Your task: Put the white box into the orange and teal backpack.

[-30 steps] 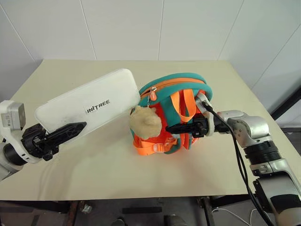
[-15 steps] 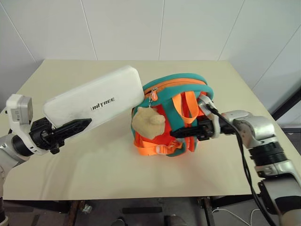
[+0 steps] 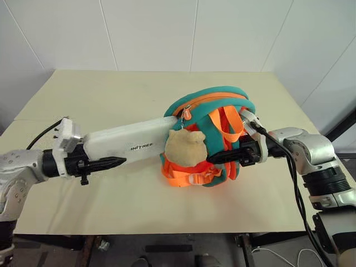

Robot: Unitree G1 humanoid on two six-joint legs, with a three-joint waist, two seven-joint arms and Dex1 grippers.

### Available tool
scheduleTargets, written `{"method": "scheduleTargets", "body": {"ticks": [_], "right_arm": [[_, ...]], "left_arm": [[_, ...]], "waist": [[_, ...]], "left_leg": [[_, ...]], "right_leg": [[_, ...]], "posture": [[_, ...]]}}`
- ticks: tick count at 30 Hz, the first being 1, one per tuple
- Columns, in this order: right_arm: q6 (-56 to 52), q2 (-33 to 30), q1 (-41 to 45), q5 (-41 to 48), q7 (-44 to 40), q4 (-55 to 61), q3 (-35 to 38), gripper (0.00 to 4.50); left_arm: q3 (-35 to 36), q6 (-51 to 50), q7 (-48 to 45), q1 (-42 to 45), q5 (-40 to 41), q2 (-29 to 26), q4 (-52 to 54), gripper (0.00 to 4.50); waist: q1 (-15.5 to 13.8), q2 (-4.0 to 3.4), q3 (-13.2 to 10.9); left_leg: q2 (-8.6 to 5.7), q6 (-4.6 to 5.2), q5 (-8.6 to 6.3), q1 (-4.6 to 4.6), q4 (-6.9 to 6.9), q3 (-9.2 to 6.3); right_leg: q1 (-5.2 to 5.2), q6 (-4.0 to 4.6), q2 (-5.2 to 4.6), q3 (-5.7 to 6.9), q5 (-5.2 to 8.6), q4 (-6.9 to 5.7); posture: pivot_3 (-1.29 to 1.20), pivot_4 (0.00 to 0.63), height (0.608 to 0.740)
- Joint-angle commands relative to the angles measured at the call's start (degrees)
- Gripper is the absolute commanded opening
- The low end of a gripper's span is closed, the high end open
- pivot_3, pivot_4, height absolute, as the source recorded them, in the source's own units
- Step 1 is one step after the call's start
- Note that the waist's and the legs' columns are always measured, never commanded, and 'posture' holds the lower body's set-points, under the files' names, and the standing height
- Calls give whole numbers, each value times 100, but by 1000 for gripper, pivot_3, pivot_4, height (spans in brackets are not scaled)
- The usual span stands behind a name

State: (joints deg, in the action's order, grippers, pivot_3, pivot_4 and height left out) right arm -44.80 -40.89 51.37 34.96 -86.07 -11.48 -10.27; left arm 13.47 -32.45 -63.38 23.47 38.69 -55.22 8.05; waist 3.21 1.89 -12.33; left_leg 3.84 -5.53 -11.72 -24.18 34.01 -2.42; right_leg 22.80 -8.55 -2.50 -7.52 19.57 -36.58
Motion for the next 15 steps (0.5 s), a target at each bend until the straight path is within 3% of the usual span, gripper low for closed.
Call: {"method": "scheduleTargets", "body": {"ticks": [1,4,6,10,15], "right_arm": [[113,105,224,-22,-197,46,39,32],[95,45,323,-81,-484,39,-119,32],[129,-22,403,-118,-619,27,-181,32],[271,8,521,-134,-591,29,-139,32],[474,142,714,-200,-424,-200,-75,32]], "left_arm": [[-822,-477,-168,831,-250,-48,-63,1365],[-1656,-656,-618,1745,-616,-23,-266,1365],[-2184,-217,-846,2368,-1129,188,-503,1365],[-2708,58,-375,3461,-1760,1284,-1106,1365],[-2960,-72,254,3900,-2296,2301,-1415,1365]], "waist": [[-24,0,0],[-12,-1,-1],[-12,-2,-1],[-50,-11,-6],[-46,-15,-9]], "left_leg": [[0,0,0,-1,6,-1],[-1,1,0,-2,14,0],[-1,0,0,-2,12,-2],[-2,-1,1,-2,17,-3],[-2,0,0,-9,27,-6]], "right_leg": [[-1,0,0,0,0,-7],[-3,-4,1,-1,-2,-12],[-2,-6,5,-1,1,-16],[-4,-9,6,-2,5,-23],[-3,-13,5,-4,7,-26]], "posture": [[0,150,740],[0,150,740],[0,150,740],[0,150,740],[0,150,740]]}}
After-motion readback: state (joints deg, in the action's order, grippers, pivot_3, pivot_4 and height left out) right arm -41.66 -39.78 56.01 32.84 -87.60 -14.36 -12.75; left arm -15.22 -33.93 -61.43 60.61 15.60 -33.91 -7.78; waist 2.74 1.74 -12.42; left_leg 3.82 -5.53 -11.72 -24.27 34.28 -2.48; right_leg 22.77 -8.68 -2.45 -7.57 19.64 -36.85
